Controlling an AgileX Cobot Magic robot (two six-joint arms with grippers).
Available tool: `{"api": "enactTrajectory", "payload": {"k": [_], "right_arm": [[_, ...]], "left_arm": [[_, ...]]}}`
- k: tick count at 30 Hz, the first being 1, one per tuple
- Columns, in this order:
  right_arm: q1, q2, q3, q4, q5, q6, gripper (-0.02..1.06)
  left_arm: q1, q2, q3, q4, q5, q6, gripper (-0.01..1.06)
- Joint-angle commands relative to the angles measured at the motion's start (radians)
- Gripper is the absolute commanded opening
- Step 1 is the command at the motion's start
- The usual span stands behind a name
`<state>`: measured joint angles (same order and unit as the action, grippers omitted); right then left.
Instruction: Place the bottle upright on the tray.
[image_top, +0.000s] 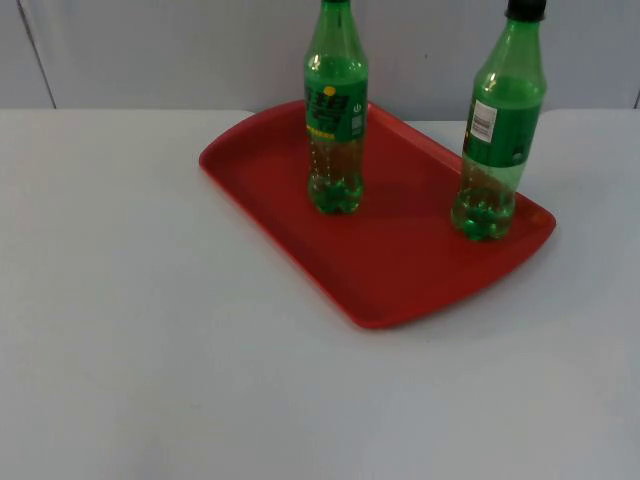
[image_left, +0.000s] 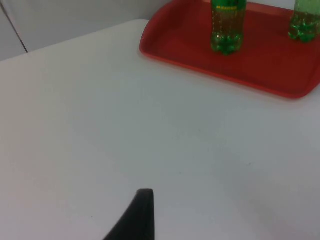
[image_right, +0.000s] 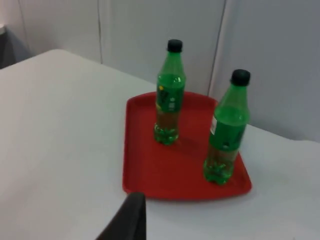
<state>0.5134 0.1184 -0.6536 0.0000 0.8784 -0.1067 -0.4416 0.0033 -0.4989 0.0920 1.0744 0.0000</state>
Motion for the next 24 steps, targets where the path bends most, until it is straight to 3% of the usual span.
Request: {"api": "enactTrajectory", "payload": {"k": [1, 11, 24], "right_arm": [[-0.002, -0.055, 0.001, -0.028, 0.057, 0.025, 1.05], [-0.002, -0.118, 0.003, -0.029, 0.162, 0.055, 1.05], [-0.004, -0.118, 0.114, -0.024, 0.140, 0.093, 1.05]], "left_arm": [[-0.008, -0.003, 0.003, 0.005, -0.004, 0.000, 1.05], [-0.008, -0.003, 0.003, 0.005, -0.004, 0.000, 1.05], [-0.008, -0.003, 0.003, 0.005, -0.004, 0.000, 1.05]]}}
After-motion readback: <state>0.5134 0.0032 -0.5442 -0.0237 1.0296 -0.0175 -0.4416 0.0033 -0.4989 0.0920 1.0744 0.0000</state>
